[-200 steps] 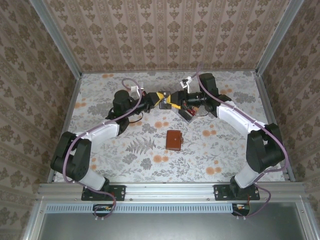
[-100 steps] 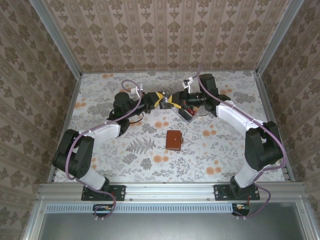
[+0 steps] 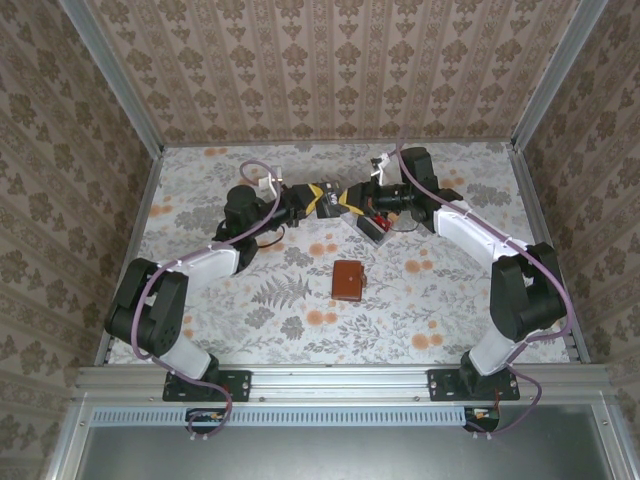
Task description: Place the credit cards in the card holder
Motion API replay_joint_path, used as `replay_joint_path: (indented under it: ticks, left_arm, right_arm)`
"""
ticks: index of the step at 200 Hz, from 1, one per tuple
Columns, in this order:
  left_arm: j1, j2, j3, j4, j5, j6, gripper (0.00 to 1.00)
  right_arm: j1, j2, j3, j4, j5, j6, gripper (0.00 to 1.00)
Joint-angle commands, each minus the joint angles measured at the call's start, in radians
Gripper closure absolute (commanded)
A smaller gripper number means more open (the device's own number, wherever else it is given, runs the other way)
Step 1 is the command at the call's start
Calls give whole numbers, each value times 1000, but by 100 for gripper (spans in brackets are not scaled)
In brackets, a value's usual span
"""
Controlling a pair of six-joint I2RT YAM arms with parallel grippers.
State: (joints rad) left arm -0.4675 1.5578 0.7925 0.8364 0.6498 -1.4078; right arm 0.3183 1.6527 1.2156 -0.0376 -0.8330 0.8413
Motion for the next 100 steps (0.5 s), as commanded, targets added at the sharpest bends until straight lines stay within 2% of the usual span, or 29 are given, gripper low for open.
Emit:
replay_joint_path:
  ticks: [1,42,71,75,87,100]
  left_arm:
    - [4,-14,-5,37,1,7,89]
    - [4,-50,-16,-161,-69,93,100]
    - [5,-70,-31,-289,-114,130,100]
    - [30,-71,-36,-294,-119,132,100]
    - [38,-72,-43,-340,-133,139,100]
    - [37,-78,-35,-434,-151,176,100]
  right_arm:
    - [-16,-22,-23,-68,79,1,87]
    - [-26,-42,-27,-72,86,-16,89]
    - [-35,-48,-14,-113,101,-66,91]
    - [-36,-46,-11,-118,104,-76,91]
    - [-36,-41,21,-193,135,-164,91]
    - [-30,-22,77,-336,241,-340,91]
